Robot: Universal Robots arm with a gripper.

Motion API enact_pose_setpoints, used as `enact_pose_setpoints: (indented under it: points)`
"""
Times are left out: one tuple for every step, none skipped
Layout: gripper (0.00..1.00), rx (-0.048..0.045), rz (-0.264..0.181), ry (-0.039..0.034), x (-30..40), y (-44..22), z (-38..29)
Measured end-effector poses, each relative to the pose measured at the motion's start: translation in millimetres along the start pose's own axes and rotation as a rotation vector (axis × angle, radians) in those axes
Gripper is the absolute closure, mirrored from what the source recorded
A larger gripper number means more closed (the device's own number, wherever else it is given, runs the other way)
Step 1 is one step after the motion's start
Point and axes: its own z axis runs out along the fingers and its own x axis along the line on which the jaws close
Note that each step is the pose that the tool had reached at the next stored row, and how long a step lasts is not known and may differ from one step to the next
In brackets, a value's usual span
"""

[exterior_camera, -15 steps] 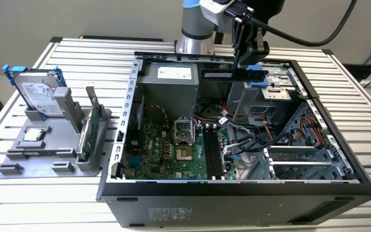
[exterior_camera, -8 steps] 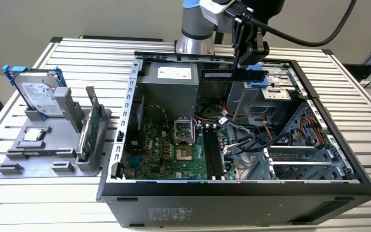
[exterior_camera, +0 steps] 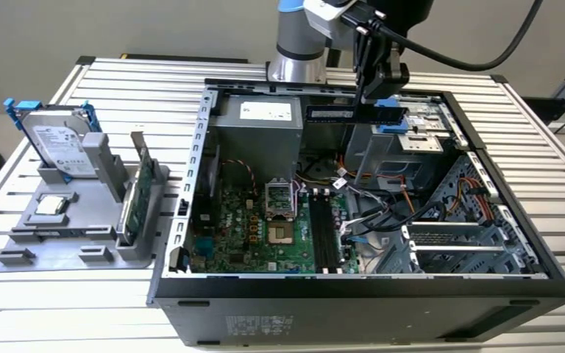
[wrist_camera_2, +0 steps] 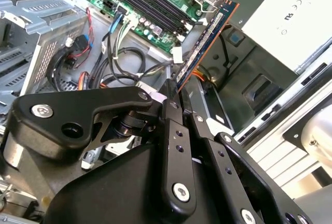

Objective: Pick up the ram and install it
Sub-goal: 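Insert the ram into the slot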

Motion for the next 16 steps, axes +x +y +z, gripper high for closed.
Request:
enact_pose_setpoints:
  points:
    - [1.00, 0.0001, 0.003, -0.0001, 0.1, 0.0, 0.0]
    - [1.00, 0.0002, 0.006, -0.0002, 0.1, 0.0, 0.0]
    - [1.00, 0.0003, 0.008, -0.0003, 0.2, 0.0, 0.0]
    - [1.00, 0.0003, 0.011, -0.0003, 0.3, 0.0, 0.1]
    - [1.00, 0.0005, 0.013, -0.0004, 0.4, 0.0, 0.1]
    - [1.00, 0.0006, 0.016, -0.0005, 0.5, 0.0, 0.1]
    - [1.00, 0.0006, 0.019, -0.0006, 0.6, 0.0, 0.1]
    - [1.00, 0.0007, 0.021, -0.0007, 0.7, 0.0, 0.1]
    - [1.00, 0.0008, 0.023, -0.0008, 0.8, 0.0, 0.1]
    - [1.00, 0.0009, 0.026, -0.0009, 0.9, 0.0, 0.1]
    - [1.00, 0.0010, 0.028, -0.0009, 1.0, 0.0, 0.1]
    - [1.00, 0.0010, 0.030, -0.0009, 1.2, 0.0, 0.1]
    - [1.00, 0.0011, 0.033, -0.0010, 1.4, 0.0, 0.1]
    - [1.00, 0.0012, 0.035, -0.0011, 1.5, 0.0, 0.1]
    - [1.00, 0.0013, 0.038, -0.0012, 1.7, 0.0, 0.1]
    - [1.00, 0.0013, 0.040, -0.0013, 1.9, 0.0, 0.2]
